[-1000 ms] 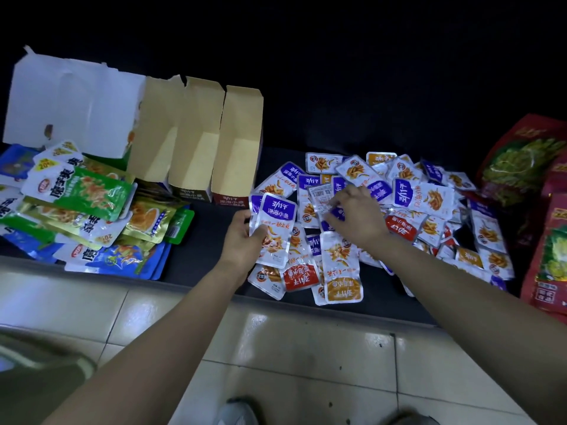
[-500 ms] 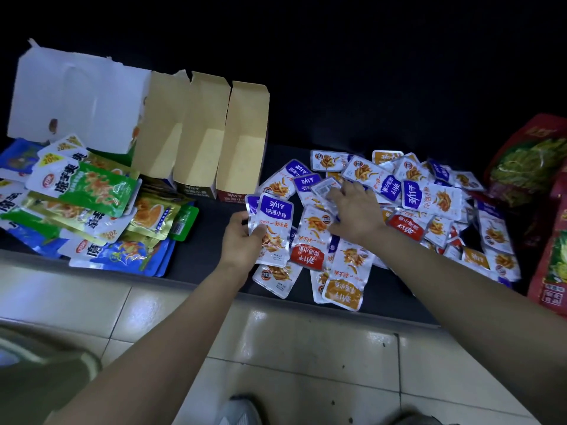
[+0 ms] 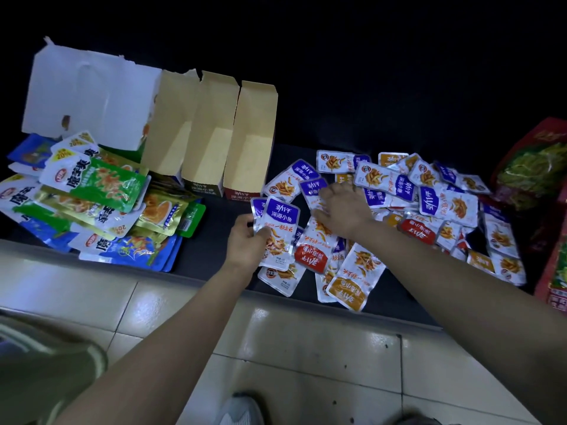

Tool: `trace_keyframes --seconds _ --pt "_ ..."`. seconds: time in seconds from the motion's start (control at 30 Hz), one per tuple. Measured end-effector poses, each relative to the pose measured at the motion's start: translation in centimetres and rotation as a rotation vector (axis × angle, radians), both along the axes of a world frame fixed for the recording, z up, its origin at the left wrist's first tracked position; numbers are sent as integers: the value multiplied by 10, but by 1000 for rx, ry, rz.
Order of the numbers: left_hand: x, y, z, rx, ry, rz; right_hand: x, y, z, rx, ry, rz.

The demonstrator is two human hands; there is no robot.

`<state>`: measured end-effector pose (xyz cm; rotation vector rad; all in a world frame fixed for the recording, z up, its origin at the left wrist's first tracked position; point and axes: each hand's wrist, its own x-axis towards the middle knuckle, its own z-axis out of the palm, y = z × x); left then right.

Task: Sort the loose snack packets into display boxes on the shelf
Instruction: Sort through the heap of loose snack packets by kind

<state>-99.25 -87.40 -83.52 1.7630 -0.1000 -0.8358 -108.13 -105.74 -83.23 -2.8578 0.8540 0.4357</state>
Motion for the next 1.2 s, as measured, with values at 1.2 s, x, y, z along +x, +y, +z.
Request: trace_keyframes --seconds 1.2 --pt "-1 27 -4 -46 56 114 26 22 0 616 -495 -130"
